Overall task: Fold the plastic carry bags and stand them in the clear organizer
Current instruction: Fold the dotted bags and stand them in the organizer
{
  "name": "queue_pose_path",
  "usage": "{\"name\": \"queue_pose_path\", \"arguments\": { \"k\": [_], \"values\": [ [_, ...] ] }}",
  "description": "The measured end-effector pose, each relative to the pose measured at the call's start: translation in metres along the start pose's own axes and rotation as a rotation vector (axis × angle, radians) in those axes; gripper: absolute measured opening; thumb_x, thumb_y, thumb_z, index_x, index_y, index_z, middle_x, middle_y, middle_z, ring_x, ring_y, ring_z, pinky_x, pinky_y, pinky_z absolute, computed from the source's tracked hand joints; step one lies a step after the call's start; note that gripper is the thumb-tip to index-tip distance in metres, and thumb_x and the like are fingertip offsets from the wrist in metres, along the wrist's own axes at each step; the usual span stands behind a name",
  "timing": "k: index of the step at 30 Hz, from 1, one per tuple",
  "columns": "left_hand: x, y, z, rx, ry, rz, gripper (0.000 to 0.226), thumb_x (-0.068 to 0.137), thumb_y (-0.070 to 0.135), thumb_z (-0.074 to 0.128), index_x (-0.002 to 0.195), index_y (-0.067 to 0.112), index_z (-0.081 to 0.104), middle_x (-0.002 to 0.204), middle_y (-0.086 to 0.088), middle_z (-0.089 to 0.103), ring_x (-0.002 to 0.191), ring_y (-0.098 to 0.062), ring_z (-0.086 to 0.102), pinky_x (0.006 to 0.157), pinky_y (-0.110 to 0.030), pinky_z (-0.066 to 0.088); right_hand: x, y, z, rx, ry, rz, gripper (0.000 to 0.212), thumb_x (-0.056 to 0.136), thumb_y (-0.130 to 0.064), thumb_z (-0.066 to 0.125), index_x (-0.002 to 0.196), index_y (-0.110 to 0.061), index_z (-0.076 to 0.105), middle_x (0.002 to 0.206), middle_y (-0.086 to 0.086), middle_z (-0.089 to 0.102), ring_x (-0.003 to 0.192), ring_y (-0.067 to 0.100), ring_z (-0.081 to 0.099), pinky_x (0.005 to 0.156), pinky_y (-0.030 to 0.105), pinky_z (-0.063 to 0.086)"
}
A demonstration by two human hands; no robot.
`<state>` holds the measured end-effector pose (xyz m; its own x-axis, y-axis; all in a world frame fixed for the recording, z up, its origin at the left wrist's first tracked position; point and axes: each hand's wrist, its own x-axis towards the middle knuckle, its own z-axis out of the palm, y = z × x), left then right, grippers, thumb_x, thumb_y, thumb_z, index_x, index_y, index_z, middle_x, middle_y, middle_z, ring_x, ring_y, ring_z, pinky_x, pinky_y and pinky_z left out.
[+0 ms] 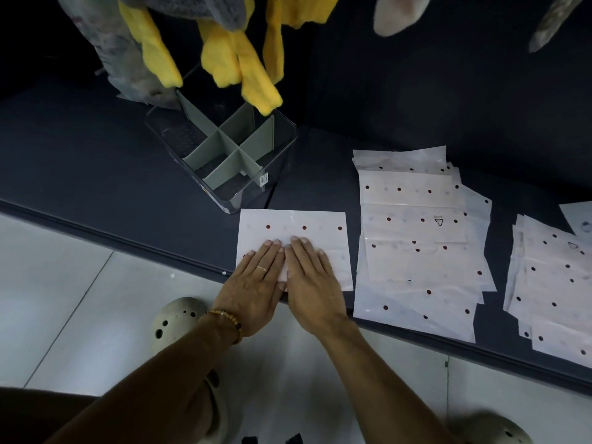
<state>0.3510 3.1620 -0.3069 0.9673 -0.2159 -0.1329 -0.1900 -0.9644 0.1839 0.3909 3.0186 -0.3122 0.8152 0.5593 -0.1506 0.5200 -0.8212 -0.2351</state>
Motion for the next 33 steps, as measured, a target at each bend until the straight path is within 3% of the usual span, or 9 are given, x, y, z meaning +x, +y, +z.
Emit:
{"name": "queue_pose_path", "arguments": {
  "k": [5,9,12,14,16,20,23,27,33],
  "values": [
    [-0.001,-0.003,0.002,-0.001,0.005,-0.009,0.063,0.096,0.041,0.011,0.150,0.008,0.009,0.158,-0.008,0.004,0.147,-0.022,0.002,0.118,-0.035,-0.003,-0.024,0.050,-0.011,-0.105,-0.039,-0.101,0.057,0.103,-0.036,0.019,0.152,-0.016,-0.001,0.158,-0.002,-0.014,0.144,0.012,-0.017,0.118,0.035,-0.008],
    [0.001,-0.003,0.002,-0.052,0.009,-0.024,0.059,0.100,0.039,0.024,0.151,0.013,0.012,0.159,-0.005,0.004,0.147,-0.019,0.000,0.117,-0.032,-0.004,-0.046,0.085,-0.028,-0.147,-0.020,-0.094,0.054,0.103,-0.025,0.032,0.152,-0.013,0.013,0.158,-0.001,-0.002,0.147,0.018,-0.001,0.119,0.037,-0.004],
    [0.002,-0.002,-0.001,-0.085,0.025,-0.015,0.055,0.099,0.037,0.030,0.149,0.017,0.022,0.159,-0.004,0.010,0.147,-0.019,0.004,0.117,-0.031,-0.003,-0.054,0.086,-0.038,-0.191,0.041,-0.111,0.059,0.087,-0.012,0.060,0.143,-0.007,0.041,0.154,0.011,0.032,0.143,0.028,0.026,0.117,0.042,0.016],
    [0.003,-0.003,-0.003,-0.088,0.025,-0.017,0.054,0.098,0.038,0.031,0.149,0.020,0.024,0.159,-0.003,0.011,0.147,-0.019,0.005,0.117,-0.031,-0.003,-0.052,0.078,-0.039,-0.160,0.135,-0.138,0.049,0.082,-0.020,0.067,0.129,-0.006,0.058,0.139,0.013,0.052,0.133,0.030,0.044,0.111,0.043,0.031],
    [0.004,-0.004,-0.003,-0.087,0.008,-0.026,0.057,0.097,0.045,0.030,0.149,0.022,0.022,0.160,-0.002,0.009,0.147,-0.017,0.003,0.117,-0.031,-0.003,-0.047,0.069,-0.038,-0.145,0.200,-0.203,0.044,0.081,-0.024,0.069,0.121,-0.006,0.063,0.128,0.011,0.060,0.123,0.029,0.053,0.105,0.041,0.042],
    [0.006,-0.004,-0.006,-0.075,-0.025,-0.023,0.070,0.090,0.059,0.038,0.148,0.024,0.023,0.160,-0.001,0.009,0.147,-0.017,0.004,0.117,-0.032,0.000,-0.038,0.062,-0.039,-0.154,0.262,-0.210,0.039,0.077,-0.009,0.072,0.115,-0.004,0.066,0.107,0.011,0.069,0.099,0.028,0.066,0.084,0.037,0.056],
    [0.006,-0.006,-0.007,-0.075,-0.025,-0.026,0.067,0.092,0.057,0.037,0.149,0.026,0.021,0.160,0.000,0.009,0.147,-0.018,0.005,0.117,-0.032,0.001,-0.032,0.060,-0.044,-0.104,0.262,-0.165,0.041,0.074,-0.010,0.074,0.114,-0.004,0.066,0.098,0.011,0.071,0.088,0.029,0.066,0.075,0.036,0.058],
    [0.008,-0.007,-0.008,-0.064,-0.028,-0.031,0.057,0.098,0.051,0.021,0.151,0.029,0.016,0.160,0.002,0.007,0.147,-0.017,0.003,0.117,-0.031,0.002,-0.033,0.062,-0.050,-0.178,0.111,-0.219,0.044,0.080,-0.041,0.065,0.113,-0.013,0.064,0.115,0.007,0.064,0.101,0.027,0.059,0.084,0.038,0.053],
    [0.010,-0.009,-0.017,-0.050,-0.084,-0.026,0.066,0.092,0.058,0.036,0.149,0.032,0.020,0.159,0.003,0.010,0.145,-0.017,0.008,0.116,-0.035,0.013,-0.023,0.060,-0.051,-0.163,0.070,-0.182,0.022,0.094,-0.018,0.049,0.111,-0.011,0.062,0.116,0.005,0.060,0.103,0.024,0.052,0.087,0.034,0.049]
  ]
}}
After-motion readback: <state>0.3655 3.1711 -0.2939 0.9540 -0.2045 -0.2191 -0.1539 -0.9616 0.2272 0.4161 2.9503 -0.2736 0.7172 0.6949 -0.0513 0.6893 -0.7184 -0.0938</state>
